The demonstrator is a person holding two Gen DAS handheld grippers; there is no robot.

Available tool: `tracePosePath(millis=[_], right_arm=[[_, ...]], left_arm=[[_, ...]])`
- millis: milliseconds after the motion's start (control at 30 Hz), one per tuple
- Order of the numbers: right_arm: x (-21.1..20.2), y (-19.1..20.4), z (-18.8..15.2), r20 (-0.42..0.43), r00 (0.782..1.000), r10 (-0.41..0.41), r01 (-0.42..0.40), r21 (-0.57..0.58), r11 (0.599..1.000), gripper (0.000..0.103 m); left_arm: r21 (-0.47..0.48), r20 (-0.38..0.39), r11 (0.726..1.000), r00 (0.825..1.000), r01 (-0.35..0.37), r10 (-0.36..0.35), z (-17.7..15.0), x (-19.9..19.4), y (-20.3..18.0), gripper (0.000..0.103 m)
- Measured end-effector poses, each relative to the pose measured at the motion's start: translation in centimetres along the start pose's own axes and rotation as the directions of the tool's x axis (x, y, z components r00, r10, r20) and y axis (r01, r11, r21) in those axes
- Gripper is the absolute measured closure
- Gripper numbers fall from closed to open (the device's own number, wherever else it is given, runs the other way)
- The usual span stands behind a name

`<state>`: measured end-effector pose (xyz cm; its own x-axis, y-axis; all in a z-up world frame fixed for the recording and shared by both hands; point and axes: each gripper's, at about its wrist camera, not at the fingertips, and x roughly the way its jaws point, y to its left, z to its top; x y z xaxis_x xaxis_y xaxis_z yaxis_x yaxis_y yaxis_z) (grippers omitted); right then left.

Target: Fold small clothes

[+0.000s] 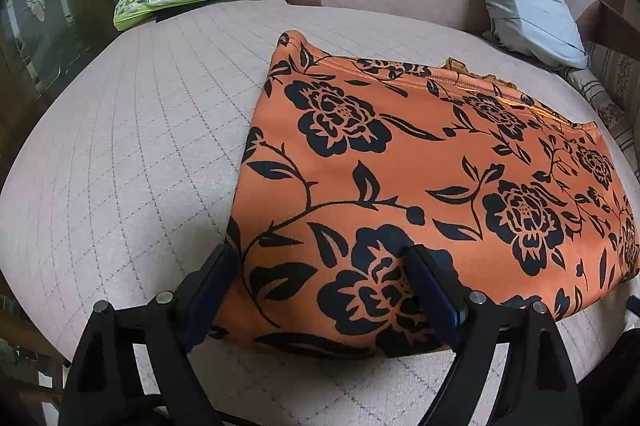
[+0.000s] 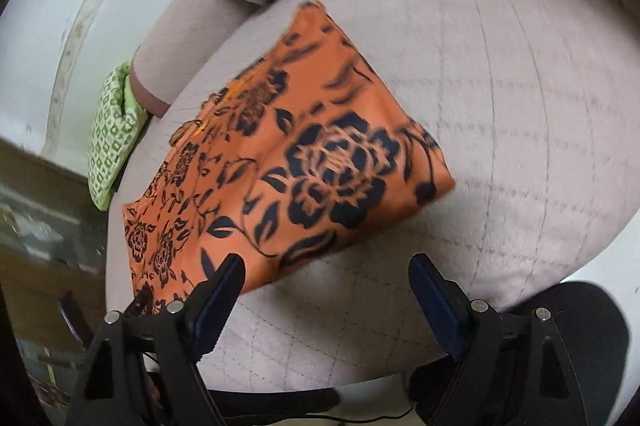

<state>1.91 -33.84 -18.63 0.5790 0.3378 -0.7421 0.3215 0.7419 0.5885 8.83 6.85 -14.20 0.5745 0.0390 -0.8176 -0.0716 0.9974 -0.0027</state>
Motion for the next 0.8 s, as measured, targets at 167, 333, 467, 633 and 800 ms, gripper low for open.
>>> tracePosePath(millis=[167, 333, 467, 633, 800], right_arm=[[0.6, -1.9, 1.4, 0.032, 0.996, 0.078, -0.082, 0.156, 0.984, 0.016], [-0.2, -3.3, 2.5, 0.089, 0.985, 0.145, -0.165, 0.281, 0.945, 0.016], [0.7, -3.4, 3.6, 0.051, 0.991, 0.124, -0.133, 0.284, 0.950, 0.016], [-0.1, -2.0, 5.1, 0.046, 0.997, 0.058, -0.064, 0.144, 0.987, 0.094], [-0.1, -0.6, 3.5, 0.051, 0.995, -0.080, 0.082, -0.028, 0.996, 0.093]], left_arm=[[-0.008, 0.003, 1.000, 1.000, 0.004, -0.004, 0.1, 0.1, 0.1, 0.015], [-0.032, 0.032, 0.999, 0.999, 0.016, -0.015, 0.1, -0.4, 0.3, 0.015], [-0.042, 0.087, 0.999, 0.996, 0.015, -0.012, 0.3, -1.4, 0.3, 0.015], [0.052, 0.194, 0.998, 0.980, 0.026, -0.035, 0.2, -3.3, -2.1, 0.015], [0.141, 0.183, 0.989, 0.980, 0.053, -0.079, 0.7, -3.7, -5.5, 0.015]])
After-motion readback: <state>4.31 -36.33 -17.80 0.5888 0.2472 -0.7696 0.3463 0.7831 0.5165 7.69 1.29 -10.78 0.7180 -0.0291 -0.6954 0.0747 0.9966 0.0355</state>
